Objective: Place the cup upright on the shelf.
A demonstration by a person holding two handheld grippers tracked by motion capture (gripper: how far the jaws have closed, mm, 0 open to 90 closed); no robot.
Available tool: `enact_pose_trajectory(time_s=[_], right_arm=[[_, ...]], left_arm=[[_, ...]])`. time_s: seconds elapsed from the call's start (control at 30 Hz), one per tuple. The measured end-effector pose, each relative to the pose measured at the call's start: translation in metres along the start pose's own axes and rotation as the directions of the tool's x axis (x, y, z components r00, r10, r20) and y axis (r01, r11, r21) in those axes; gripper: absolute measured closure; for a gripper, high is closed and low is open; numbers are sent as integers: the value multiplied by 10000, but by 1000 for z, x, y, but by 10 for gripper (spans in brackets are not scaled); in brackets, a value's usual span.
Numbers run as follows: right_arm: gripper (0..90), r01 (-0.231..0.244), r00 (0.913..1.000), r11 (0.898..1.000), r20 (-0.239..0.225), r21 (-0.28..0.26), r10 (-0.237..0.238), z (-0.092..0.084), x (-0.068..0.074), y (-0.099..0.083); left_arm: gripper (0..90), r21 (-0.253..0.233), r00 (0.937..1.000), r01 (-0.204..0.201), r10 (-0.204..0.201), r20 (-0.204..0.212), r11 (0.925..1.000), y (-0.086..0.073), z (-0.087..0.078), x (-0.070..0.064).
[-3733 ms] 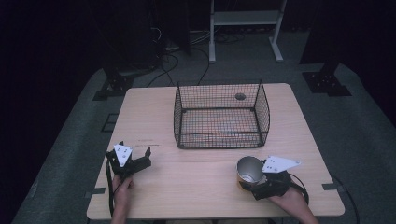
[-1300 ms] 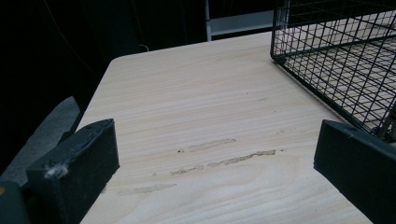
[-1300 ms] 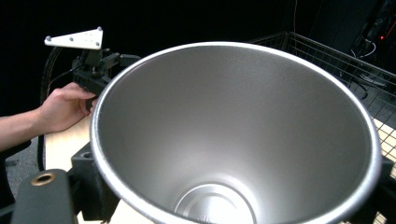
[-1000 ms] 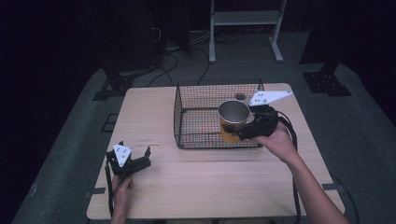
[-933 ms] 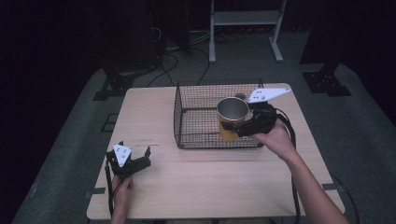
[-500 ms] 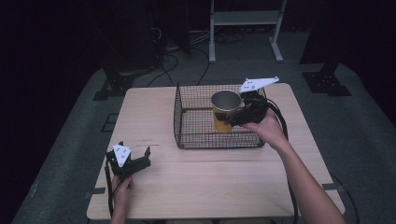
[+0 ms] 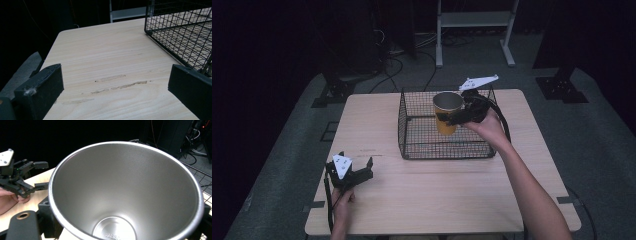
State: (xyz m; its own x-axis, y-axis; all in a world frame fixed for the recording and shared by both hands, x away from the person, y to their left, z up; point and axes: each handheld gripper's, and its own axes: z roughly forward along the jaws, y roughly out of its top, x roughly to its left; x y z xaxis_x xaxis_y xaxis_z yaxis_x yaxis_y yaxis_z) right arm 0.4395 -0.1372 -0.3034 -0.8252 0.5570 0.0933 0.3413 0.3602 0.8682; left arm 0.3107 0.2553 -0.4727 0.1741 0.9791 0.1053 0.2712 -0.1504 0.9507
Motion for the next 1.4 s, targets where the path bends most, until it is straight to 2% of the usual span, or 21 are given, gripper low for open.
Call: enact_pose_trajectory(time_s=[0.47, 0.63, 0.87, 1.07, 1.4], right_arm=[[135, -346, 9990, 9991, 293, 229, 339, 18, -23, 4], [135, -371, 9988, 9992, 335, 152, 366, 22, -27, 7], [136, -489, 9983, 9979, 340, 419, 475, 35, -36, 8], [136, -469, 9983, 9980, 365, 417, 454, 42, -39, 12], [136, -822, 9962, 9907, 362, 1086, 787, 69, -54, -6]], left_arm=[[0, 4, 10000, 10, -10, 10, 10000, 0, 0, 0], [0, -3, 10000, 18, -18, 13, 10000, 0, 0, 0], [0, -11, 10000, 18, -18, 21, 10000, 0, 0, 0], [0, -12, 10000, 4, -4, 25, 10000, 0, 0, 0], [0, -32, 10000, 44, -44, 38, 10000, 0, 0, 0]])
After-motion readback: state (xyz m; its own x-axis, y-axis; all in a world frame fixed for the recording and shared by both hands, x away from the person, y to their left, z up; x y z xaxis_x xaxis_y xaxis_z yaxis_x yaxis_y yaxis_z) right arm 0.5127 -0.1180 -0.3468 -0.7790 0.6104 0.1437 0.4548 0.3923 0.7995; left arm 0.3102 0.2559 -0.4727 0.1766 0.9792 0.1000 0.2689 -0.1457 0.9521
